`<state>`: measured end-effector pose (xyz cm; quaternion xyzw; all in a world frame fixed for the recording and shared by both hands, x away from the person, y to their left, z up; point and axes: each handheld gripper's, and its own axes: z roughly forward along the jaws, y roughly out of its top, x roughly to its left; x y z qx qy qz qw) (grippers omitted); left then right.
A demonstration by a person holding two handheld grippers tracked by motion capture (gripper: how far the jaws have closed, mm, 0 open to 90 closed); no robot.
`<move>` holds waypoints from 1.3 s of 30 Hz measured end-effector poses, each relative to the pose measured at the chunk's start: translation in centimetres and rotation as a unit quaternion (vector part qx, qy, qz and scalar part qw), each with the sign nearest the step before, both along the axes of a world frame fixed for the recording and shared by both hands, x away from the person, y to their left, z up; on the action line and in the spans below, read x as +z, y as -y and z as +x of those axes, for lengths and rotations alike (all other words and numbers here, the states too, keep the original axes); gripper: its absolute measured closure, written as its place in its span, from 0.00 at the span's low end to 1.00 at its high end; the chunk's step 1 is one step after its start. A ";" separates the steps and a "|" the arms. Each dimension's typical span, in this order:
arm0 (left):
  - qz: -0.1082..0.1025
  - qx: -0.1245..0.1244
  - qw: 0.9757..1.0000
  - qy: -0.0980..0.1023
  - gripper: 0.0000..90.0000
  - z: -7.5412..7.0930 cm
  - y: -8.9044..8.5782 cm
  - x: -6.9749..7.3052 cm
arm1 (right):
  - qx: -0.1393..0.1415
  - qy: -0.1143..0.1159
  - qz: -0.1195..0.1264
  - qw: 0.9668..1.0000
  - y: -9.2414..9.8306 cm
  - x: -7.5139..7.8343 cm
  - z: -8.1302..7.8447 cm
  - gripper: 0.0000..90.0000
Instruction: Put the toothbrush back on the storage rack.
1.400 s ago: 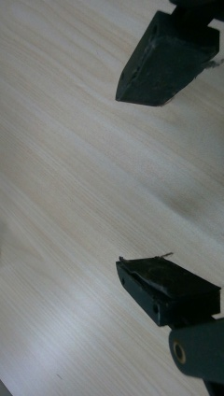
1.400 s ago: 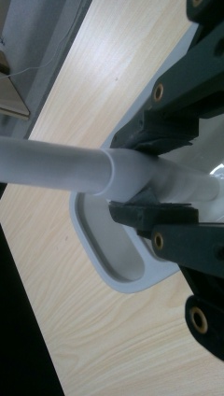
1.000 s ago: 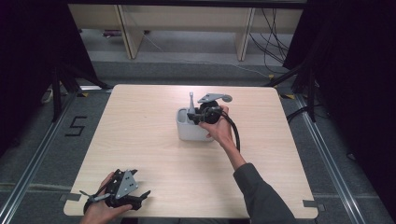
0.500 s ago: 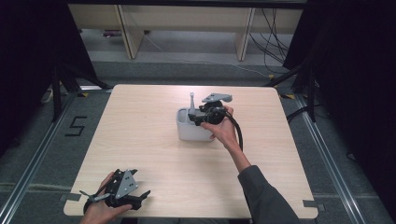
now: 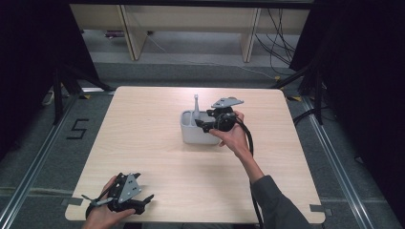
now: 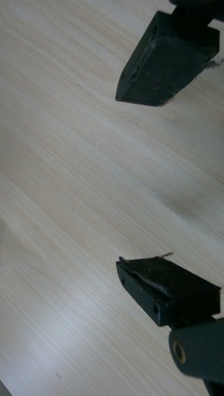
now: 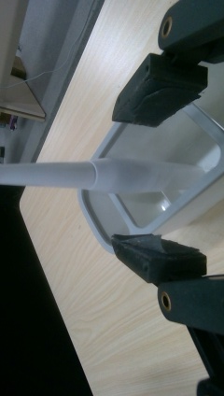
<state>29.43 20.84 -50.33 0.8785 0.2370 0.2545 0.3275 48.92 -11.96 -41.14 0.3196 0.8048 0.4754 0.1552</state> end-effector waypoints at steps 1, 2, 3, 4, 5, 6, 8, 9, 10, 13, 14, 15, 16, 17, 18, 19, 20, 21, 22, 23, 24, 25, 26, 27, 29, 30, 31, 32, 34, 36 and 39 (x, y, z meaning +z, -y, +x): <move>0.000 0.000 1.000 -0.001 0.17 0.0 0.0 0.0 | -0.002 0.001 0.000 1.000 0.0 0.0 -0.2 0.38; -0.001 0.001 1.000 0.000 0.17 0.0 0.0 -0.1 | 0.004 0.010 -0.009 1.000 0.1 0.0 -0.3 0.38; -0.001 0.001 1.000 -0.001 0.17 0.0 0.0 -0.1 | -0.001 0.001 0.001 1.000 0.0 -0.1 -0.5 0.38; -0.002 0.001 1.000 0.000 0.17 0.0 0.0 -0.1 | 0.004 0.003 -0.001 1.000 0.1 0.0 -0.7 0.38; -0.002 0.001 1.000 0.000 0.17 0.0 0.0 -0.1 | 0.006 0.011 -0.006 1.000 0.3 0.0 -0.7 0.38; -0.002 0.001 1.000 0.000 0.17 0.0 0.0 -0.1 | 0.004 0.006 0.008 1.000 0.2 -0.1 -1.0 0.38; 0.003 -0.001 1.000 -0.001 0.17 0.0 0.0 0.0 | 0.003 0.014 0.006 1.000 0.4 0.0 -1.2 0.38; 0.001 -0.001 1.000 0.000 0.17 0.0 0.0 0.0 | 0.008 0.013 0.009 1.000 0.5 0.0 -1.3 0.37; 0.002 -0.002 1.000 -0.001 0.17 0.0 0.0 0.0 | 0.007 0.007 0.008 1.000 0.7 0.1 -1.5 0.37; -0.001 0.001 1.000 0.002 0.17 0.0 0.0 0.0 | 0.011 0.015 0.003 1.000 1.3 0.3 -1.8 0.37; -0.003 -0.001 1.000 0.001 0.17 -0.1 0.0 0.0 | 0.006 0.011 0.005 1.000 1.4 0.3 -2.0 0.37; 0.002 -0.003 1.000 0.001 0.17 -0.1 0.0 0.1 | 0.003 0.012 0.010 1.000 1.5 0.3 -2.2 0.37; 0.002 -0.004 1.000 0.002 0.17 -0.1 0.0 0.1 | 0.007 0.019 0.008 1.000 1.8 0.3 -2.3 0.37; 0.003 -0.004 1.000 0.002 0.17 -0.1 0.0 0.2 | 0.007 0.019 0.008 1.000 1.8 0.3 -2.3 0.37; 0.003 -0.005 1.000 0.002 0.17 -0.1 0.0 0.2 | 0.007 0.014 0.005 1.000 1.9 0.3 -2.4 0.37; 0.003 -0.006 1.000 0.003 0.17 -0.1 0.0 0.2 | 0.007 0.020 0.002 1.000 2.1 0.3 -2.5 0.37; 0.002 -0.005 1.000 0.003 0.17 -0.1 0.0 0.2 | 0.009 0.019 0.004 1.000 2.1 0.2 -2.6 0.37; 0.001 -0.005 1.000 0.004 0.17 -0.1 0.0 0.2 | 0.009 0.013 0.001 1.000 2.2 0.2 -2.8 0.37; 0.001 -0.005 1.000 0.003 0.17 -0.1 0.0 0.2 | 0.006 0.016 -0.002 1.000 2.3 0.2 -2.9 0.37; 0.006 -0.005 1.000 0.005 0.17 -0.1 -0.1 0.2 | 0.007 0.016 0.002 1.000 2.3 0.2 -3.0 0.36; -0.004 0.004 1.000 0.012 0.17 -0.1 0.1 0.1 | 0.009 0.014 -0.003 1.000 2.4 0.2 -3.1 0.36; -0.009 0.005 1.000 0.008 0.17 -0.2 0.1 0.1 | 0.007 0.014 -0.002 1.000 2.4 0.3 -3.2 0.36; 0.000 -0.004 1.000 0.006 0.17 -0.1 0.0 0.2 | 0.008 0.021 -0.004 1.000 2.5 0.2 -3.3 0.36; 0.001 -0.007 1.000 0.002 0.17 -0.1 0.0 0.2 | 0.009 0.020 0.001 1.000 2.5 0.2 -3.4 0.36; -0.001 -0.003 1.000 0.002 0.17 -0.2 0.0 0.1 | 0.011 0.015 -0.003 1.000 2.7 0.3 -3.7 0.36; 0.000 -0.004 1.000 0.003 0.17 -0.1 0.0 0.2 | 0.014 0.024 -0.005 1.000 2.8 0.3 -3.7 0.36; -0.002 -0.002 1.000 0.002 0.17 -0.1 0.0 0.2 | 0.014 0.011 0.001 1.000 2.8 0.3 -3.9 0.35; 0.000 -0.004 1.000 0.003 0.17 -0.1 0.0 0.2 | 0.012 0.011 -0.004 1.000 2.9 0.4 -4.1 0.35; -0.002 -0.003 1.000 0.003 0.17 -0.2 0.0 0.1 | 0.011 0.019 -0.006 1.000 3.1 0.3 -4.2 0.35; 0.002 -0.005 1.000 0.003 0.17 -0.1 0.0 0.2 | 0.013 0.020 -0.011 1.000 3.3 0.3 -4.4 0.34; 0.001 -0.005 1.000 0.003 0.17 -0.1 0.0 0.1 | 0.007 0.013 -0.003 1.000 3.4 0.1 -4.8 0.33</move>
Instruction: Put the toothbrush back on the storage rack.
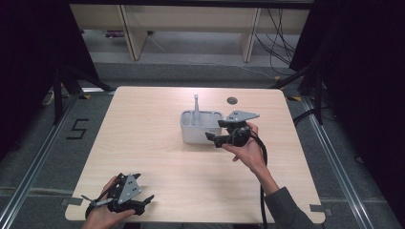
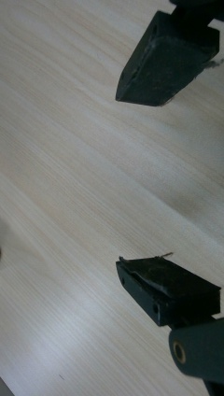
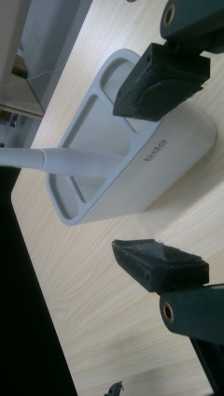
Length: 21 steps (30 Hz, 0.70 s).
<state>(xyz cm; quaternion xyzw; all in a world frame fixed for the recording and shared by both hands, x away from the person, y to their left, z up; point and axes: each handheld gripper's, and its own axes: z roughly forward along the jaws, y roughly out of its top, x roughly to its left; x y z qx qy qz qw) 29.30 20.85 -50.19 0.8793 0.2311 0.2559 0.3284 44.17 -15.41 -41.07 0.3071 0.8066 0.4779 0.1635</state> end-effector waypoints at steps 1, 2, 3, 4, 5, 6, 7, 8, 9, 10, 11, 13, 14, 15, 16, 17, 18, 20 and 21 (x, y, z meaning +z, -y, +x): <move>0.000 0.000 1.000 0.000 0.17 0.0 0.0 0.0 | 0.000 -0.012 -0.004 1.000 0.2 0.0 -0.3 0.33; 0.000 0.000 1.000 0.000 0.17 0.0 0.0 0.0 | 0.000 -0.011 -0.005 1.000 0.3 0.0 -0.3 0.33; 0.000 0.000 1.000 0.000 0.17 0.0 0.0 0.0 | -0.001 -0.011 -0.003 1.000 0.4 -0.1 -0.5 0.33; 0.000 0.000 1.000 0.000 0.17 0.0 0.0 0.0 | 0.003 -0.007 -0.003 1.000 0.5 -0.2 -0.5 0.33; 0.000 0.000 1.000 0.000 0.17 0.0 0.0 0.0 | 0.005 -0.003 -0.008 1.000 0.7 -0.2 -0.7 0.33; 0.000 0.000 1.000 -0.001 0.17 0.0 0.0 0.0 | 0.004 -0.009 -0.004 1.000 0.8 -0.3 -0.9 0.32; 0.001 0.000 1.000 -0.001 0.17 0.0 0.0 0.0 | 0.007 -0.014 -0.002 1.000 0.8 -0.4 -1.0 0.32; 0.001 0.000 1.000 -0.001 0.17 0.0 0.0 0.0 | 0.001 -0.017 0.000 1.000 0.9 -0.5 -1.2 0.32; 0.001 0.000 1.000 -0.001 0.17 0.0 0.0 0.0 | 0.004 -0.015 -0.005 1.000 1.0 -0.6 -1.3 0.32; 0.000 0.000 1.000 -0.001 0.17 0.0 0.0 0.0 | 0.006 -0.009 -0.012 1.000 1.2 -0.6 -1.4 0.32; 0.000 0.001 1.000 -0.001 0.17 0.0 0.0 0.0 | 0.006 -0.004 -0.013 1.000 1.3 -0.7 -1.5 0.32; 0.000 0.003 1.000 0.001 0.17 0.0 0.0 -0.1 | 0.001 -0.006 -0.014 1.000 1.4 -0.9 -1.8 0.31; 0.001 0.003 1.000 0.001 0.17 0.0 0.0 -0.1 | 0.002 -0.014 -0.013 1.000 1.5 -0.9 -2.0 0.31; 0.000 0.002 1.000 0.002 0.17 0.0 0.0 -0.1 | -0.001 -0.022 -0.012 1.000 1.5 -1.0 -2.3 0.31; 0.001 0.002 1.000 0.002 0.17 0.0 0.0 -0.1 | 0.004 -0.018 -0.012 1.000 1.6 -1.2 -2.2 0.31; 0.001 0.002 1.000 0.002 0.17 0.0 0.0 -0.1 | 0.009 -0.016 -0.012 1.000 1.6 -1.2 -2.3 0.31; 0.000 0.003 1.000 0.002 0.17 0.0 0.0 -0.1 | 0.000 -0.026 -0.010 1.000 1.6 -1.3 -2.6 0.31; -0.001 0.004 1.000 0.002 0.17 0.0 0.0 -0.1 | 0.006 -0.023 -0.015 1.000 1.7 -1.5 -2.7 0.31; -0.001 0.004 1.000 0.002 0.17 0.0 0.0 -0.1 | 0.010 -0.022 -0.015 1.000 1.8 -1.6 -2.8 0.30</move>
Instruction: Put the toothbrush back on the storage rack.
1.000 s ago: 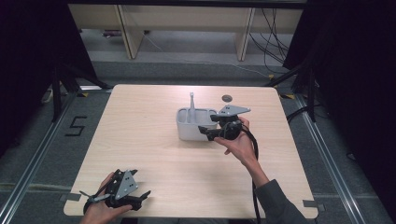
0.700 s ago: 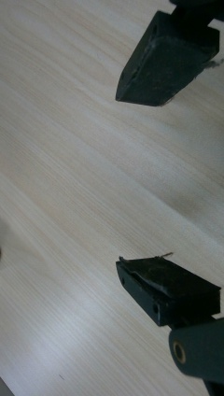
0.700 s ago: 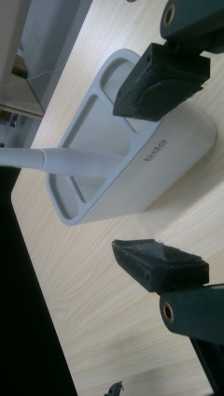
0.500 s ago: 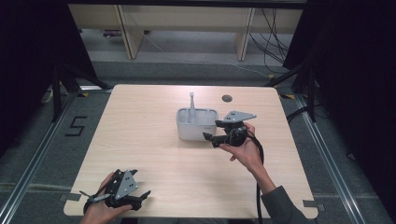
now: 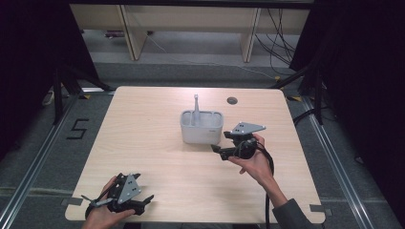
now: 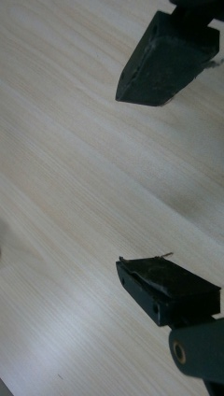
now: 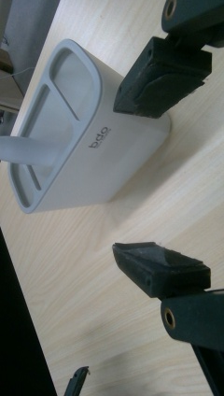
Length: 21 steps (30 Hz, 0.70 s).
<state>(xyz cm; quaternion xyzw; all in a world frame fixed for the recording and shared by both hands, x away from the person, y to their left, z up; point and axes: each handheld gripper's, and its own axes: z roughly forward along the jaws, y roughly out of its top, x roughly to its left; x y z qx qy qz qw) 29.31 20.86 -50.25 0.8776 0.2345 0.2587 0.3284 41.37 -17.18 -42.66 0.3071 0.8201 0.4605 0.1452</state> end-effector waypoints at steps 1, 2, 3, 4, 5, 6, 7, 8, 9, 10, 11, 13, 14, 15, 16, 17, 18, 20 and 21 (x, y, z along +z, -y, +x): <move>0.000 0.000 1.000 0.000 0.17 0.0 0.0 0.0 | -0.001 -0.003 0.004 1.000 0.0 -0.1 -0.1 0.30; 0.001 -0.001 1.000 0.000 0.17 0.0 0.0 0.0 | -0.006 -0.005 0.001 1.000 0.0 -0.1 -0.3 0.30; 0.001 -0.001 1.000 -0.001 0.17 0.0 0.0 0.0 | -0.002 -0.001 -0.002 1.000 0.1 -0.2 -0.4 0.30; 0.001 -0.002 1.000 -0.001 0.17 0.0 0.0 0.0 | -0.001 -0.007 0.000 1.000 0.1 -0.2 -0.5 0.30; 0.001 -0.002 1.000 -0.001 0.17 0.0 0.0 0.0 | 0.001 0.007 -0.005 1.000 0.2 -0.3 -0.5 0.30; 0.001 -0.002 1.000 -0.001 0.17 0.0 0.1 0.0 | 0.003 -0.004 -0.003 1.000 0.2 -0.4 -0.7 0.29; 0.002 -0.002 1.000 -0.001 0.17 0.0 0.0 0.0 | 0.000 -0.007 -0.001 1.000 0.2 -0.5 -0.9 0.29; 0.002 -0.002 1.000 -0.001 0.17 0.0 0.0 0.0 | 0.001 -0.011 -0.002 1.000 0.3 -0.6 -1.0 0.29; 0.001 -0.001 1.000 -0.001 0.17 0.0 0.0 0.0 | 0.001 0.001 -0.004 1.000 0.3 -0.8 -1.0 0.29; 0.001 0.000 1.000 0.000 0.17 0.0 0.0 0.0 | 0.004 -0.009 -0.005 1.000 0.4 -0.9 -1.2 0.29; -0.001 0.001 1.000 -0.001 0.17 0.0 0.0 0.0 | -0.010 -0.021 -0.002 1.000 0.3 -0.9 -1.6 0.29; -0.003 0.002 1.000 -0.002 0.17 0.0 0.0 -0.1 | 0.001 -0.009 -0.008 1.000 0.5 -1.0 -1.6 0.29; -0.004 0.004 1.000 -0.008 0.17 0.0 0.1 -0.1 | -0.002 -0.011 -0.004 1.000 0.5 -1.2 -1.7 0.29; -0.004 0.004 1.000 -0.009 0.17 -0.1 0.1 -0.1 | 0.004 -0.008 -0.008 1.000 0.6 -1.3 -1.7 0.29; 0.000 -0.002 1.000 -0.002 0.17 0.0 0.1 -0.1 | 0.000 -0.007 -0.009 1.000 0.7 -1.4 -1.9 0.29; -0.001 0.000 1.000 -0.003 0.17 0.0 0.1 -0.1 | 0.000 -0.018 -0.008 1.000 0.7 -1.5 -2.0 0.29; -0.001 0.000 1.000 -0.002 0.17 0.0 0.1 0.0 | -0.001 -0.017 -0.007 1.000 0.7 -1.7 -2.1 0.29; -0.004 0.003 1.000 -0.001 0.17 0.0 0.0 0.0 | 0.001 -0.020 -0.012 1.000 0.8 -1.9 -2.3 0.28; -0.007 0.005 1.000 -0.003 0.17 -0.1 0.0 0.0 | -0.005 -0.022 -0.010 1.000 0.8 -2.0 -2.6 0.28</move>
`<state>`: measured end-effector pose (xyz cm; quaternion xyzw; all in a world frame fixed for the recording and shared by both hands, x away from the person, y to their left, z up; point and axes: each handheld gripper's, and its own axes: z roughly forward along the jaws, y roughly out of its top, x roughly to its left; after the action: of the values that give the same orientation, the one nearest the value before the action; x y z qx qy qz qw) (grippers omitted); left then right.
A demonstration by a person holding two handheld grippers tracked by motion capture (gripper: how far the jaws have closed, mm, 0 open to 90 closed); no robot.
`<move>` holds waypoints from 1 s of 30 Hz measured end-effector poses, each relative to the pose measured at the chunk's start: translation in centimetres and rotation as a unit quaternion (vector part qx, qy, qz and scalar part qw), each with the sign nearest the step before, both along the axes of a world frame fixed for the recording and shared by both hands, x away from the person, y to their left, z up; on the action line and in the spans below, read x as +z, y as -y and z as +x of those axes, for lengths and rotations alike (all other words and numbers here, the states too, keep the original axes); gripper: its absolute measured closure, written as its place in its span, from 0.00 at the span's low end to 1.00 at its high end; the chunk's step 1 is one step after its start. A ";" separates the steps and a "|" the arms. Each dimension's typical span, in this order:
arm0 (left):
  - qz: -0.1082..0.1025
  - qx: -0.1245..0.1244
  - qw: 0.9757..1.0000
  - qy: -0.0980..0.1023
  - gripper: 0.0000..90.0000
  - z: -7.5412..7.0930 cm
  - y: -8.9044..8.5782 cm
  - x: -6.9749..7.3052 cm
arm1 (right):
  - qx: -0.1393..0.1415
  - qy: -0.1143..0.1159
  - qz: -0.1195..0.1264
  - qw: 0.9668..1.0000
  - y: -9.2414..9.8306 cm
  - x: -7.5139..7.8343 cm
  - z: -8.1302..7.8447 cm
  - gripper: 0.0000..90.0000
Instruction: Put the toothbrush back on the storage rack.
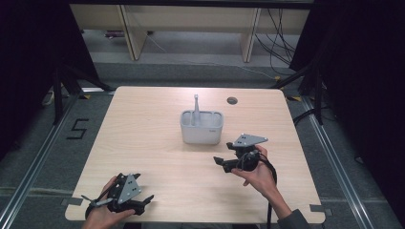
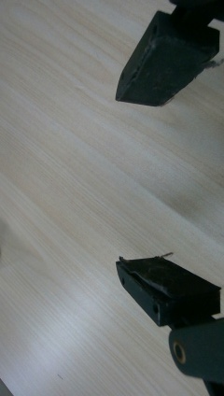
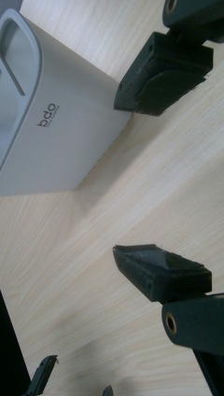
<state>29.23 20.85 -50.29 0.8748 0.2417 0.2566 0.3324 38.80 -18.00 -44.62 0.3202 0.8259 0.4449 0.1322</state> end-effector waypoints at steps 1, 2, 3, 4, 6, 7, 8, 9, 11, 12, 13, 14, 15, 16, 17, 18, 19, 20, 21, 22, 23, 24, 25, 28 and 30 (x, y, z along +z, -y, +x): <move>-0.003 0.005 1.000 -0.005 0.17 -0.1 0.0 0.0 | 0.008 0.004 -0.001 1.000 0.1 -0.1 0.0 0.28; 0.001 -0.001 1.000 0.001 0.17 0.0 0.0 0.0 | 0.006 0.007 -0.006 1.000 0.2 -0.1 -0.1 0.28; 0.000 -0.001 1.000 0.002 0.17 0.1 0.0 0.0 | 0.005 0.001 0.001 1.000 0.2 -0.3 -0.2 0.28; 0.003 -0.002 1.000 0.002 0.17 0.1 0.0 0.0 | 0.010 0.000 -0.002 1.000 0.3 -0.4 -0.3 0.28; 0.005 -0.004 1.000 0.001 0.17 0.1 0.1 0.0 | 0.003 -0.004 -0.004 1.000 0.3 -0.6 -0.6 0.28; 0.005 -0.004 1.000 0.001 0.17 0.0 0.0 0.0 | 0.006 -0.002 -0.003 1.000 0.4 -0.7 -0.6 0.27; 0.004 -0.003 1.000 0.001 0.17 0.0 0.0 0.0 | 0.006 0.003 -0.008 1.000 0.4 -0.8 -0.6 0.27; 0.003 -0.002 1.000 0.002 0.17 0.0 0.0 0.0 | 0.002 -0.002 -0.003 1.000 0.4 -0.9 -0.8 0.26; -0.003 0.004 1.000 -0.005 0.17 -0.1 0.0 0.0 | 0.001 -0.004 -0.004 1.000 0.4 -1.1 -1.0 0.25; -0.001 0.004 1.000 -0.005 0.17 -0.1 0.0 0.0 | 0.005 -0.001 -0.008 1.000 0.5 -1.1 -1.0 0.25; 0.003 -0.002 1.000 0.002 0.17 0.1 0.0 0.0 | 0.003 -0.009 -0.002 1.000 0.4 -1.2 -1.2 0.24; 0.004 -0.002 1.000 0.002 0.17 0.1 0.0 0.0 | 0.005 -0.007 0.000 1.000 0.5 -1.3 -1.2 0.24; 0.005 -0.003 1.000 0.002 0.17 0.1 0.1 0.0 | 0.002 -0.011 0.000 1.000 0.5 -1.4 -1.4 0.24; 0.006 -0.004 1.000 0.001 0.17 0.1 0.1 0.0 | 0.000 -0.016 0.002 1.000 0.5 -1.5 -1.5 0.23; 0.006 -0.004 1.000 0.001 0.17 0.0 0.1 0.0 | 0.000 -0.013 -0.002 1.000 0.5 -1.6 -1.5 0.22; 0.005 -0.003 1.000 0.001 0.17 0.0 0.0 0.0 | -0.009 -0.018 -0.003 1.000 0.5 -1.6 -1.7 0.21; 0.004 -0.002 1.000 0.002 0.17 0.0 0.0 0.0 | -0.001 -0.008 -0.002 1.000 0.5 -1.8 -1.6 0.21; 0.002 0.000 1.000 0.001 0.17 0.0 0.0 0.0 | -0.009 -0.025 0.003 1.000 0.4 -1.7 -2.0 0.21; -0.003 0.004 1.000 -0.004 0.17 -0.1 0.0 -0.1 | -0.003 -0.013 0.002 1.000 0.5 -1.9 -1.9 0.21; 0.000 0.004 1.000 -0.005 0.17 -0.1 0.0 0.0 | -0.002 -0.006 -0.004 1.000 0.5 -1.9 -2.0 0.21; 0.003 -0.001 1.000 0.001 0.17 0.0 0.0 0.0 | -0.001 -0.004 -0.004 1.000 0.5 -2.0 -2.1 0.21; 0.004 -0.002 1.000 0.001 0.17 0.1 0.0 0.0 | 0.002 -0.011 -0.003 1.000 0.5 -2.1 -2.1 0.21; 0.005 -0.002 1.000 0.001 0.17 0.1 0.0 0.0 | 0.003 -0.011 -0.003 1.000 0.5 -2.1 -2.2 0.21; 0.005 -0.002 1.000 0.001 0.17 0.0 0.0 0.0 | 0.001 -0.014 -0.004 1.000 0.6 -2.4 -2.5 0.20; 0.003 -0.001 1.000 0.001 0.17 0.0 0.0 0.0 | 0.003 -0.013 -0.007 1.000 0.6 -2.6 -2.6 0.20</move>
<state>29.24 20.84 -50.31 0.8756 0.2399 0.2582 0.3304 36.20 -18.61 -47.22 0.3227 0.8316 0.4349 0.1228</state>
